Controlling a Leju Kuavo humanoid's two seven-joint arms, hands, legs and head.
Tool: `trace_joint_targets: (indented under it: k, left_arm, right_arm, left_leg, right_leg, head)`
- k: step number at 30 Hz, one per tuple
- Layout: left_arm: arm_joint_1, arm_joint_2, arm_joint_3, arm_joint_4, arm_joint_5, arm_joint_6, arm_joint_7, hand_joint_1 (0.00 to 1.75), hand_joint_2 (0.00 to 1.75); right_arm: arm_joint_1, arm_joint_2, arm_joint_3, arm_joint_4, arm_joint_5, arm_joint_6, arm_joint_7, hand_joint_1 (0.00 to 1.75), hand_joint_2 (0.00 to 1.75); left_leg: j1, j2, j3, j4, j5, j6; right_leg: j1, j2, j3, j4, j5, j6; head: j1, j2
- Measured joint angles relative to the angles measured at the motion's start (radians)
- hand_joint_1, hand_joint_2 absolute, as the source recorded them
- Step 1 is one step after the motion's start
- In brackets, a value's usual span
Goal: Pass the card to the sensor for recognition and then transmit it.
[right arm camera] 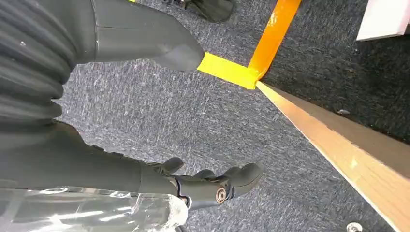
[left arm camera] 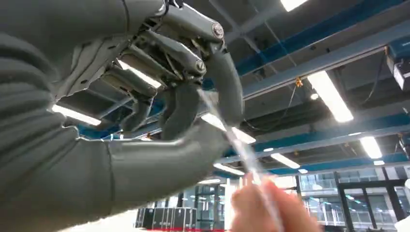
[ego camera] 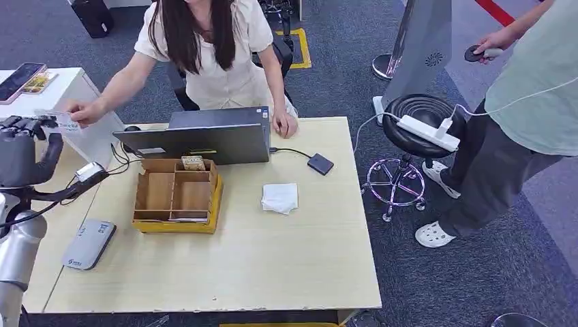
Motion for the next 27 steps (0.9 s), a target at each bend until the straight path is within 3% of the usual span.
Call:
trace_joint_targets:
  k: [8, 9, 23, 27]
  left_arm:
    - [0.003, -0.019, 0.050, -0.013, -0.021, 0.000, -0.031, 0.00, 0.00]
    - [0.003, -0.020, 0.054, -0.013, -0.022, 0.000, -0.031, 0.00, 1.75]
    - [0.003, -0.018, 0.076, -0.021, -0.008, 0.000, -0.029, 0.00, 1.75]
    - [0.012, 0.050, 0.020, -0.008, 0.147, -0.048, 0.008, 0.00, 1.75]
  right_arm:
    - [0.000, 0.000, 0.001, 0.001, -0.006, 0.000, 0.007, 0.00, 1.75]
    - [0.000, 0.000, 0.001, 0.001, -0.007, -0.002, 0.008, 0.00, 1.75]
    - [0.000, 0.000, 0.002, 0.002, -0.020, -0.016, 0.013, 0.00, 1.75]
    - [0.001, 0.000, 0.009, 0.002, -0.039, -0.016, 0.010, 0.00, 1.75]
  left_leg:
    - [0.000, 0.000, 0.000, 0.000, 0.000, 0.000]
    - [0.000, 0.000, 0.000, 0.000, 0.000, 0.000]
    - [0.000, 0.000, 0.000, 0.000, 0.000, 0.000]
    - [0.000, 0.003, -0.001, 0.000, 0.000, 0.000]
  right_leg:
    - [0.000, 0.000, 0.000, 0.000, 0.000, 0.000]
    - [0.000, 0.000, 0.000, 0.000, 0.000, 0.000]
    - [0.000, 0.000, 0.000, 0.000, 0.000, 0.000]
    - [0.000, 0.003, -0.001, 0.000, 0.000, 0.000]
  head:
    - [0.000, 0.000]
    - [0.000, 0.000]
    - [0.000, 0.000]
    - [0.000, 0.000]
